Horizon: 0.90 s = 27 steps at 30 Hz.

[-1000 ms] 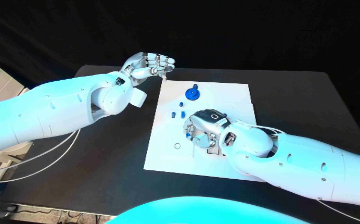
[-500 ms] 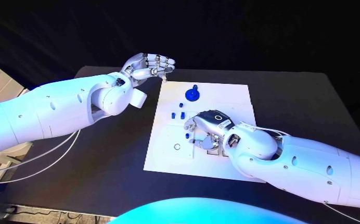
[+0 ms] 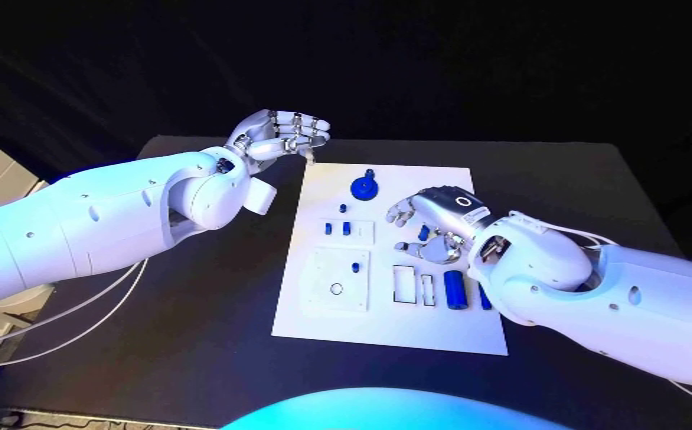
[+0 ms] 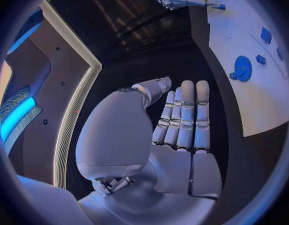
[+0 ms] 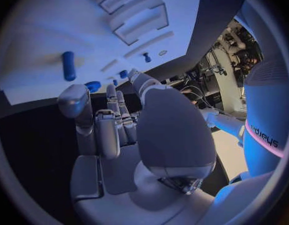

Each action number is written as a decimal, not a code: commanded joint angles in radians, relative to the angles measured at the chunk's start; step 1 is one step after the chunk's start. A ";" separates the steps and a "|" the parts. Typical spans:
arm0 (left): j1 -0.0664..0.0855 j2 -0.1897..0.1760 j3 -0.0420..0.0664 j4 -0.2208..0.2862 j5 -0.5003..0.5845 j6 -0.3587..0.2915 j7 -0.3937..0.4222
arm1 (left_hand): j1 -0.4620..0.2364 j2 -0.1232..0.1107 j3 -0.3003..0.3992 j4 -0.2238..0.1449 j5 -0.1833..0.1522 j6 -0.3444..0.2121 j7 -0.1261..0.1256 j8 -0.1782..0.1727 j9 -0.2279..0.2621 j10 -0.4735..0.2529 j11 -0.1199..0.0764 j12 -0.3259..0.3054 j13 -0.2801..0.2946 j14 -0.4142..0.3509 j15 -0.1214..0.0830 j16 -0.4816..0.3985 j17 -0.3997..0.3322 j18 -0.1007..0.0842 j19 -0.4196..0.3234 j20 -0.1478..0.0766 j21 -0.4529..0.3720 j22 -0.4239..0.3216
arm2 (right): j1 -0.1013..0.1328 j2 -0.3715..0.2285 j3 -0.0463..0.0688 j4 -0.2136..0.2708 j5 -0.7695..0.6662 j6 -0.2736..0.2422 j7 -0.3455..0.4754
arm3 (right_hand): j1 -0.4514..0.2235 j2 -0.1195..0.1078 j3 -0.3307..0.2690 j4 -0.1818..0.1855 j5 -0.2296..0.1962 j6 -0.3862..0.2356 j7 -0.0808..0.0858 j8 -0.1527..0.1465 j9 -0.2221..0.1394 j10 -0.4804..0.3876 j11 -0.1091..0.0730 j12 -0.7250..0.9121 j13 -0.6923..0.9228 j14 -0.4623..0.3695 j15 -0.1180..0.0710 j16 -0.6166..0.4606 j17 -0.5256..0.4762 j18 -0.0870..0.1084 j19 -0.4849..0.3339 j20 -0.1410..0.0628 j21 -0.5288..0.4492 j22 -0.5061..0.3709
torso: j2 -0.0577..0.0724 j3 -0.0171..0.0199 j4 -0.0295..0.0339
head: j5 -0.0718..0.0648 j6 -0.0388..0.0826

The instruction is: Assemble the parts on the task board

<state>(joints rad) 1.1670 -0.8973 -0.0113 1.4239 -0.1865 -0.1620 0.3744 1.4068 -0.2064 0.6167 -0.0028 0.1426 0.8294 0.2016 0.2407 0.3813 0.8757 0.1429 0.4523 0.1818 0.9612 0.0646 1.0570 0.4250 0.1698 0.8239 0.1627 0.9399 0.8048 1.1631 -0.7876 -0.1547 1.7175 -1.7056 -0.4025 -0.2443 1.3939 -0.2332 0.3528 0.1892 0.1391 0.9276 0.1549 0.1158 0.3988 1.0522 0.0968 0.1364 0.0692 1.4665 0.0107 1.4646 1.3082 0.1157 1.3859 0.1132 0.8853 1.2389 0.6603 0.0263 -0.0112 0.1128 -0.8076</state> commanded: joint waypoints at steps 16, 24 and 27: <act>-0.001 0.001 0.000 0.003 0.003 0.006 0.016 | -0.005 0.005 -0.006 -0.002 0.003 -0.007 0.000 0.004 -0.002 -0.009 0.001 0.007 -0.001 0.003 0.004 -0.004 -0.001 0.015 0.007 0.000 -0.004 -0.002 | 0.038 -0.034 0.002 -0.085 0.058 0.137 0.038 | 0.127 0.039 -0.271 0.099 0.025 0.009 -0.012 -0.015 -0.030 -0.080 0.010 0.055 -0.003 0.047 0.011 0.002 -0.003 0.003 0.004 0.004 -0.031 -0.005 | 0.003 0.0017 0.0029 | -0.011 0.008; -0.001 0.000 0.000 0.003 0.003 0.007 0.016 | -0.004 0.006 -0.006 -0.003 0.003 -0.007 0.000 0.004 -0.002 -0.009 0.001 0.008 -0.001 0.003 0.003 -0.004 -0.001 0.015 0.008 0.000 -0.004 -0.002 | 0.035 -0.026 0.001 -0.100 0.047 0.177 0.031 | 0.149 0.059 -0.272 0.099 0.026 0.030 -0.015 -0.006 -0.030 -0.068 0.007 0.073 -0.001 0.045 0.009 -0.001 -0.011 0.003 0.007 0.003 -0.029 -0.003 | 0.003 0.0001 0.0026 | -0.011 0.007; -0.001 -0.001 0.000 0.003 0.003 0.007 0.015 | -0.004 0.006 -0.006 -0.003 0.003 -0.007 0.000 0.004 -0.002 -0.009 0.001 0.008 -0.001 0.003 0.003 -0.004 -0.001 0.015 0.008 0.000 -0.004 -0.002 | 0.034 -0.024 0.000 -0.102 0.045 0.174 0.028 | 0.160 0.080 -0.254 0.098 0.023 0.051 -0.013 -0.001 -0.034 -0.033 -0.002 0.093 0.001 0.046 0.002 0.000 -0.009 0.000 0.014 -0.002 -0.011 0.007 | 0.003 0.0004 0.0029 | -0.011 0.007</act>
<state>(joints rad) 1.1661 -0.8986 -0.0116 1.4250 -0.1865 -0.1625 0.3766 1.4068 -0.2064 0.6168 -0.0028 0.1426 0.8294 0.2015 0.2407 0.3804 0.8721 0.1465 0.4565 0.1819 0.9613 0.0646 1.0570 0.4251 0.1698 0.8239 0.1627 0.9399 0.8039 1.1983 -0.8129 -0.1543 1.6163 -1.6467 -0.2647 -0.2188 1.5520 -0.1568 0.0923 0.2876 0.1609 0.9734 0.1413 0.1121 0.3660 1.0102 0.0952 0.2247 0.0689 1.4665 0.0179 1.4646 1.2975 0.1157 1.3948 0.1110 0.8688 1.2437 0.6634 0.0266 -0.0083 0.1017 -0.8005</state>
